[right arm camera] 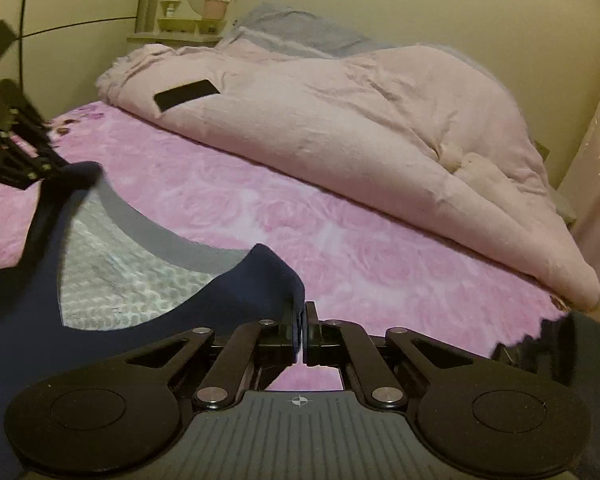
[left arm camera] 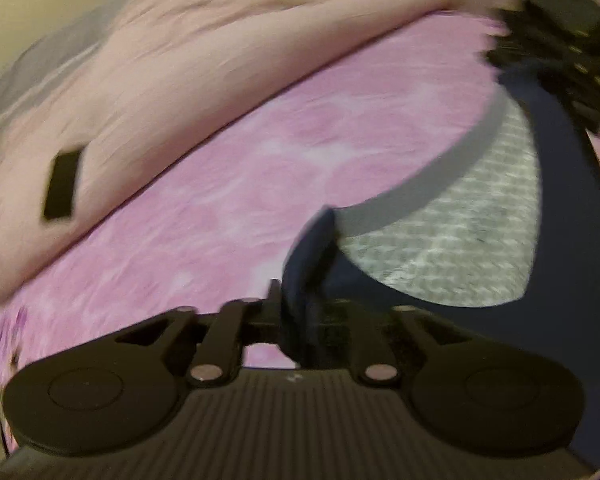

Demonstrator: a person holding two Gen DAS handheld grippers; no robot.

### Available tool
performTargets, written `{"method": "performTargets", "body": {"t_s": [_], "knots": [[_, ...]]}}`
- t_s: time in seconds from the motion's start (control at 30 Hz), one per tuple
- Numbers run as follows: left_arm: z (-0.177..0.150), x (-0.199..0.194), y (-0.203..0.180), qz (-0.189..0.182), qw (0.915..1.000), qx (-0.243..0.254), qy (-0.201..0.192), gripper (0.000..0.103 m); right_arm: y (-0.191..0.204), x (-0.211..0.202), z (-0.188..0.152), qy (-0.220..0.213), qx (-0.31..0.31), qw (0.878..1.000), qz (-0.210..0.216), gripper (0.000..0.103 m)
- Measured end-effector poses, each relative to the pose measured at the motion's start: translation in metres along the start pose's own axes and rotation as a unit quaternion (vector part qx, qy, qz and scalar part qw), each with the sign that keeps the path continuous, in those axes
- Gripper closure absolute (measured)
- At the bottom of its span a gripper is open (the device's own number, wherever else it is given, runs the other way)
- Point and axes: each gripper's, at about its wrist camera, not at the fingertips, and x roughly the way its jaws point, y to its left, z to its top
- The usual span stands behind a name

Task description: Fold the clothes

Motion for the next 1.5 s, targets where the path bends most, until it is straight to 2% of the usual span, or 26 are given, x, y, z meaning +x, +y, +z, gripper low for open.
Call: {"method": "performTargets", "body": {"t_s": [0.03, 0.1, 0.17, 0.27, 0.33, 0.37, 0.4, 0.5, 0.6, 0.7, 0.77, 0.83, 0.9, 0.97, 1.03, 1.1, 1.13, 1.23, 1.27, 1.3, 1.5], "knots": [[-0.004, 0.003, 0.001, 0.01, 0.9999, -0.011, 0.005, 0.069, 0.001, 0.013, 0.001, 0.005, 0.003, 1.0, -0.003, 0.103], [-0.012, 0.006, 0.002, 0.026, 0.9992, -0.029, 0.013, 0.068, 0.007, 0.029, -0.008, 0.021, 0.005, 1.0, -0.015, 0.102], [-0.025, 0.002, -0.004, 0.022, 0.9991, -0.031, 0.02, 0.068, 0.01, 0.029, -0.023, 0.032, 0.029, 0.999, -0.013, 0.102], [-0.051, -0.011, -0.015, 0.004, 0.9992, -0.027, 0.029, 0.066, 0.003, 0.007, -0.056, 0.06, 0.082, 0.995, -0.013, 0.101], [-0.075, -0.027, -0.032, -0.013, 0.9992, -0.014, 0.036, 0.066, -0.001, -0.008, -0.079, 0.079, 0.118, 0.99, -0.013, 0.078], [-0.09, -0.038, -0.043, -0.021, 0.9989, -0.006, 0.041, 0.066, -0.002, -0.022, -0.094, 0.088, 0.15, 0.985, -0.012, 0.047], [-0.105, -0.051, -0.056, -0.029, 0.9984, 0.005, 0.048, 0.066, 0.001, -0.043, -0.114, 0.095, 0.179, 0.979, -0.013, 0.038], [-0.153, -0.087, -0.09, -0.05, 0.9961, 0.027, 0.068, 0.065, 0.021, -0.094, -0.162, 0.142, 0.218, 0.966, 0.011, 0.038], [-0.205, -0.132, -0.125, -0.069, 0.9923, 0.04, 0.095, 0.064, 0.046, -0.155, -0.207, 0.197, 0.269, 0.941, 0.053, 0.038], [-0.25, -0.178, -0.154, -0.086, 0.9882, 0.034, 0.122, 0.062, 0.076, -0.213, -0.245, 0.253, 0.298, 0.916, 0.094, 0.038], [-0.279, -0.209, -0.173, -0.096, 0.9848, 0.024, 0.143, 0.057, 0.095, -0.243, -0.266, 0.281, 0.315, 0.898, 0.123, 0.038], [-0.301, -0.234, -0.187, -0.101, 0.9815, 0.003, 0.163, 0.057, 0.11, -0.262, -0.285, 0.302, 0.335, 0.881, 0.143, 0.038], [-0.32, -0.254, -0.2, -0.101, 0.9795, -0.006, 0.174, 0.057, 0.123, -0.274, -0.301, 0.313, 0.342, 0.871, 0.163, 0.038], [-0.334, -0.271, -0.213, -0.099, 0.9797, 0.008, 0.174, 0.056, 0.135, -0.285, -0.31, 0.312, 0.333, 0.873, 0.172, 0.038], [-0.347, -0.281, -0.226, -0.095, 0.9807, 0.033, 0.167, 0.054, 0.149, -0.293, -0.309, 0.302, 0.288, 0.894, 0.166, 0.039], [-0.359, -0.285, -0.238, -0.099, 0.9805, 0.054, 0.161, 0.054, 0.165, -0.299, -0.306, 0.285, 0.24, 0.914, 0.161, 0.05], [-0.364, -0.286, -0.242, -0.101, 0.9805, 0.062, 0.157, 0.054, 0.173, -0.301, -0.305, 0.276, 0.218, 0.922, 0.16, 0.05], [-0.377, -0.289, -0.248, -0.106, 0.9821, 0.074, 0.137, 0.054, 0.196, -0.308, -0.305, 0.245, 0.163, 0.945, 0.146, 0.065], [-0.381, -0.291, -0.249, -0.106, 0.9826, 0.079, 0.13, 0.054, 0.2, -0.311, -0.307, 0.243, 0.152, 0.947, 0.142, 0.079], [-0.384, -0.295, -0.248, -0.105, 0.983, 0.085, 0.124, 0.054, 0.203, -0.315, -0.308, 0.242, 0.142, 0.95, 0.138, 0.103], [-0.4, -0.317, -0.234, -0.093, 0.9848, 0.097, 0.11, 0.054, 0.21, -0.339, -0.314, 0.234, 0.152, 0.955, 0.105, 0.103]]}}
